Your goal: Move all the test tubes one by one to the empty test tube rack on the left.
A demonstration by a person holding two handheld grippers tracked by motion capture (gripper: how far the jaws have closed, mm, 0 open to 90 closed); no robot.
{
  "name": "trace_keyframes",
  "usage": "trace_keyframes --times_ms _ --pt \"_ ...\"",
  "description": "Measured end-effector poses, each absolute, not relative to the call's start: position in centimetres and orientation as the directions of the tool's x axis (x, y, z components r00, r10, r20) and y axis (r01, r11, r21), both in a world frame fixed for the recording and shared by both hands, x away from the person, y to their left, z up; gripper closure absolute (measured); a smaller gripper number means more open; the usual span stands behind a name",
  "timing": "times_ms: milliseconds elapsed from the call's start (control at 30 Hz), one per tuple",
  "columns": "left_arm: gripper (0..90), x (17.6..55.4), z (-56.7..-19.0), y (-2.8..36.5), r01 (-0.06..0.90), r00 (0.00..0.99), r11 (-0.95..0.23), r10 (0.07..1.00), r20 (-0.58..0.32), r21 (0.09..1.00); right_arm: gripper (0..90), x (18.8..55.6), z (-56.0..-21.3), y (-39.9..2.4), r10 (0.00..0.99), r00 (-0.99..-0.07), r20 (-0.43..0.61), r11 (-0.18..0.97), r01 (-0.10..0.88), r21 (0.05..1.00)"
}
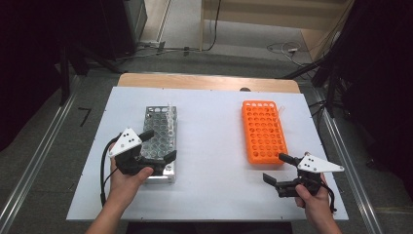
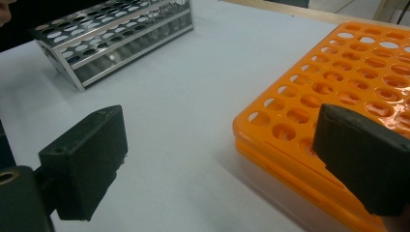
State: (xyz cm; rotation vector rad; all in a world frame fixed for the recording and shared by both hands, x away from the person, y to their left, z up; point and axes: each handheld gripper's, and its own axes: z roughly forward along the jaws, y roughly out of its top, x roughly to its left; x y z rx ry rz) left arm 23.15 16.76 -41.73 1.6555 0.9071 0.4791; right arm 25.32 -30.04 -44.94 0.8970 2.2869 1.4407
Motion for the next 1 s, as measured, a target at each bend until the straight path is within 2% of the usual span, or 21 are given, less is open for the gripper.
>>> trace_keyframes --times_ms 433,1000 --pt "0.0 20.7 -43.2 18.2 0.303 0.621 -0.064 0.77 -0.146 0.951 4.2 25.9 -44.4 -30.6 0.673 -0.735 0.081 0.276 0.351 0.895" --pt "0.0 20.7 -43.8 18.1 0.323 0.617 -0.061 0.77 -0.162 0.944 4.2 28.3 -43.5 -31.1 0.706 -0.702 0.097 0.259 0.383 0.887"
